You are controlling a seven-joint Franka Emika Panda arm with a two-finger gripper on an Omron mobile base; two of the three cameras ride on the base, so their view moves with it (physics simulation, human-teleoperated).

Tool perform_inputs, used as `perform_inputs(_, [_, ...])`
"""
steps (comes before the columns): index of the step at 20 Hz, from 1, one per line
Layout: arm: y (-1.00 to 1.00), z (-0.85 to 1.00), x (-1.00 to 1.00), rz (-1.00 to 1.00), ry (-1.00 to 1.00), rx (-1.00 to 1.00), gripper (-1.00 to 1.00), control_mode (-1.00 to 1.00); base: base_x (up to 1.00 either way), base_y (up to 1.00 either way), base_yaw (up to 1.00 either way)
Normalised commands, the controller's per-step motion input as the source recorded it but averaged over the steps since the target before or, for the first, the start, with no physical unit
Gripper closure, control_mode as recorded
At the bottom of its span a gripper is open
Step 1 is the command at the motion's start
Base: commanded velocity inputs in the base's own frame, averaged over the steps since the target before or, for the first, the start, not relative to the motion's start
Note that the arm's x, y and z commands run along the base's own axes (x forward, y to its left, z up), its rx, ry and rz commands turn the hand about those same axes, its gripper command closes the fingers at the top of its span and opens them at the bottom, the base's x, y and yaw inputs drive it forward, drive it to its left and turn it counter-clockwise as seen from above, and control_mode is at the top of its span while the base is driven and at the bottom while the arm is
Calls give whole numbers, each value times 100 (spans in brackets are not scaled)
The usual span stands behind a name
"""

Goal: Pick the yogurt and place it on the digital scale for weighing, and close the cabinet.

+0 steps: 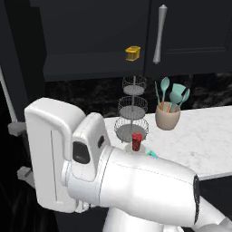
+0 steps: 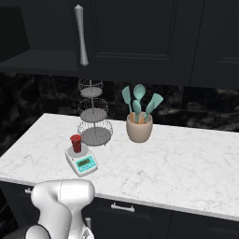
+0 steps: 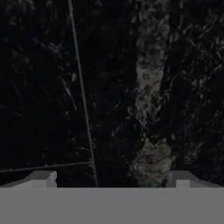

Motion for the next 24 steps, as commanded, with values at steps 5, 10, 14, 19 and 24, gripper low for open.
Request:
perform_inputs(5, [52,-12,74,-4,14,-22,-100,-100,0,0,0])
perform_inputs(10, [33,-39,63,-13,6,-21,-100,-100,0,0,0])
perform_inputs(14, [6,-24,82,-31,0,-13,-100,-100,0,0,0])
perform_inputs(19, [-21,-14,84,-35,0,-1,-100,-100,0,0,0])
perform_inputs(24, [-79,0,88,-36,0,0,-100,-100,0,0,0])
